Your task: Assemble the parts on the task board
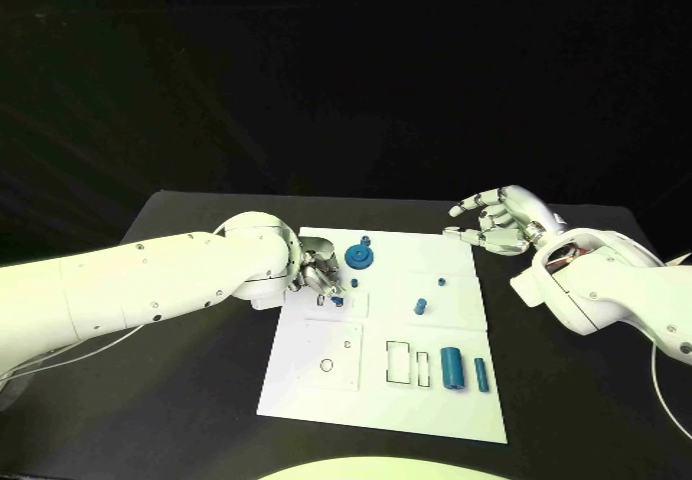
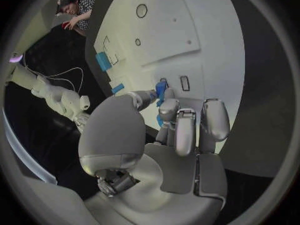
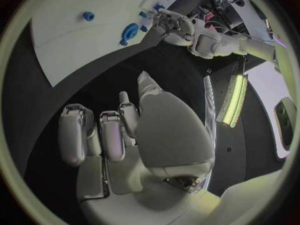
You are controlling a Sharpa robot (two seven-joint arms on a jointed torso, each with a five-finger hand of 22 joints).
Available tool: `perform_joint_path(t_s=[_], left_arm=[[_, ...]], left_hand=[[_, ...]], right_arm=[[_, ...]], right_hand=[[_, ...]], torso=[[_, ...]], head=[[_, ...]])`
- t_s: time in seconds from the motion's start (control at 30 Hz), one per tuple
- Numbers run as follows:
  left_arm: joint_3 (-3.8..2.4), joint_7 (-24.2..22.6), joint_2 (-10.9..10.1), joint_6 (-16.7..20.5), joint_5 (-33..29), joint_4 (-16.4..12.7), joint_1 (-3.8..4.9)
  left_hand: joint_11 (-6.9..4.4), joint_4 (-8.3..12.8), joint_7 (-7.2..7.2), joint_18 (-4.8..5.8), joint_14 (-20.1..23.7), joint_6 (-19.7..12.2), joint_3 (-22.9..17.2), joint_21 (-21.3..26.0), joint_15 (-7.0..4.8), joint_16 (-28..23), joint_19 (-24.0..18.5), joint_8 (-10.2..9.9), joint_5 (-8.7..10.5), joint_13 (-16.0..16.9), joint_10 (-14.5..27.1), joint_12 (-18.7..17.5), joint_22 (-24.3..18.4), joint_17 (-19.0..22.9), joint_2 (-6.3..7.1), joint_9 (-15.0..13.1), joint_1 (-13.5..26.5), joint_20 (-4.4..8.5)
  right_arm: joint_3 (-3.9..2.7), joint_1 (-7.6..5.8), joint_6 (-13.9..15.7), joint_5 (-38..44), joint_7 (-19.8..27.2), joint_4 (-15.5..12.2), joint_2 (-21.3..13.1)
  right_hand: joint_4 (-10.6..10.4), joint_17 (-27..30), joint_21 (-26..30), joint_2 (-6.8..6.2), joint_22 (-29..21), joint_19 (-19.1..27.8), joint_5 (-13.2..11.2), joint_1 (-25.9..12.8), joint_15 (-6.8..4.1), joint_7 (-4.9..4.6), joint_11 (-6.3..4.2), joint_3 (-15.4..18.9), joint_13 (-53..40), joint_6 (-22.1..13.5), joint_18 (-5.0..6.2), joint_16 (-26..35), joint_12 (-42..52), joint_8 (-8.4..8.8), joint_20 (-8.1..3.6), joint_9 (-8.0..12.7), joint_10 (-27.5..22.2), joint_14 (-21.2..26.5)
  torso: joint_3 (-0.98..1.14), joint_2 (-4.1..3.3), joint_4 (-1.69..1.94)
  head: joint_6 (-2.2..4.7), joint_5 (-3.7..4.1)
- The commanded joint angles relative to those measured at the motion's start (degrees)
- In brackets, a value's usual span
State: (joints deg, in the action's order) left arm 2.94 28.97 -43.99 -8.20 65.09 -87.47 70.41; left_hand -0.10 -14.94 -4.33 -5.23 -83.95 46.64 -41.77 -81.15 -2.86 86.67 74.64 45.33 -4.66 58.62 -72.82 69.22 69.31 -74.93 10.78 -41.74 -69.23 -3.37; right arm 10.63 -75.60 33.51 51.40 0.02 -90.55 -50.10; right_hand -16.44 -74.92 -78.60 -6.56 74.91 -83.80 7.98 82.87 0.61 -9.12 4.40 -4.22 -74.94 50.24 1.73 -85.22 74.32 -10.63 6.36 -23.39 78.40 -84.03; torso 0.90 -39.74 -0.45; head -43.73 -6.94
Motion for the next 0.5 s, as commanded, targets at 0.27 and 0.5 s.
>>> perform_joint_path(t_s=[0.27,0.5], left_arm=[[0.11,0.0,0.2,-1.7,0.3,0.0,-0.13],[0.17,0.0,0.2,-1.8,0.4,0.0,-0.21]], left_hand=[[0.03,12.2,0.06,0.62,-4.4,0.5,-12.6,-0.2,-0.51,0.2,0.4,-0.3,-0.72,0.1,-0.6,0.2,0.0,-9.3,0.38,0.1,0.4,0.18],[0.01,12.3,0.07,0.63,-4.4,0.6,-12.6,-0.3,-0.52,0.2,0.4,-0.3,-0.83,0.0,-0.6,0.2,0.1,-9.3,0.41,0.0,0.5,0.19]], right_arm=[[-0.02,0.05,-0.5,0.3,0.4,-0.1,0.0],[-0.02,0.06,-0.5,0.5,0.2,0.0,0.0]], right_hand=[[0.0,-6.0,-0.2,0.05,9.9,-0.2,0.2,-0.1,-0.52,-0.06,-0.12,-0.3,-0.8,-0.4,0.82,0.3,-0.2,-0.31,-0.14,0.1,-0.1,-3.6],[0.0,-6.1,-0.2,0.0,9.9,-0.2,0.2,-0.1,-0.52,-0.05,-0.12,-0.3,-0.8,-0.4,0.82,0.3,-0.2,-0.32,-0.15,0.1,-0.1,-3.7]], torso=[[0.03,0.05,0.05],[0.04,0.05,0.01]], head=[[0.04,-0.14],[-0.08,-0.31]])
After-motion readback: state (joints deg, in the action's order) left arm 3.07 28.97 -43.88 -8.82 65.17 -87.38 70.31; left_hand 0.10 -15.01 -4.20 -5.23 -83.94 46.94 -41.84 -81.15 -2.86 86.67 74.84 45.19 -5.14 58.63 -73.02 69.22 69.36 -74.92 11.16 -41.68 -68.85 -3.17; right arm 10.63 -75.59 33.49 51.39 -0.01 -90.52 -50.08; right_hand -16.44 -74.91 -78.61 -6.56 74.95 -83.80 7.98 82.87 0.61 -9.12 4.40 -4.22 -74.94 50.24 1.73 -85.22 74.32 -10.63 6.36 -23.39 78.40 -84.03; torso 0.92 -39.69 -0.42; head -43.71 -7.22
